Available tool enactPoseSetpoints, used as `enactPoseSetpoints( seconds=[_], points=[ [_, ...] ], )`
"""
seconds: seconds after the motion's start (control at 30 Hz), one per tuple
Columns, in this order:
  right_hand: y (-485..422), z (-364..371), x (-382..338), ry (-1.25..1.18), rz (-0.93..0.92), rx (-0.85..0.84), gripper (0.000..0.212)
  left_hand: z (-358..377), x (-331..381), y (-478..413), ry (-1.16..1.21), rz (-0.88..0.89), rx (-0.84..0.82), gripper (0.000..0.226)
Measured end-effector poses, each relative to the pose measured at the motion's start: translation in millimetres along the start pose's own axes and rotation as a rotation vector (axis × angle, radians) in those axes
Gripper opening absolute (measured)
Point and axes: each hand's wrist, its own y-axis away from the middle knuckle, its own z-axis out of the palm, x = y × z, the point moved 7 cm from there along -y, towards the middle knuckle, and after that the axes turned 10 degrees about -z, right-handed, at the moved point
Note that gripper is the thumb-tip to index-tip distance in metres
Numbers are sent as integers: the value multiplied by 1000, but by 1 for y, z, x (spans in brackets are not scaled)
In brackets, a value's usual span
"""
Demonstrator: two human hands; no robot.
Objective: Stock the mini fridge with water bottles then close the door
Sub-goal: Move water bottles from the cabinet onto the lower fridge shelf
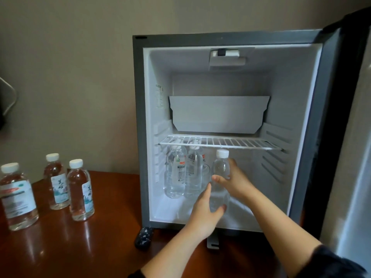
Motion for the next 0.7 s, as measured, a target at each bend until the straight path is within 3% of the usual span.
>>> enactPoseSetpoints(
  seconds=[0.47, 0.7],
  points=[
    [-69, 18, 26, 28, 42, 14, 65, 25, -12, -53, 44, -28, 5, 81],
    [-92, 28, 35, 6, 45, 48, 57, 31, -9, -81, -128, -26, 48, 78]
  ],
)
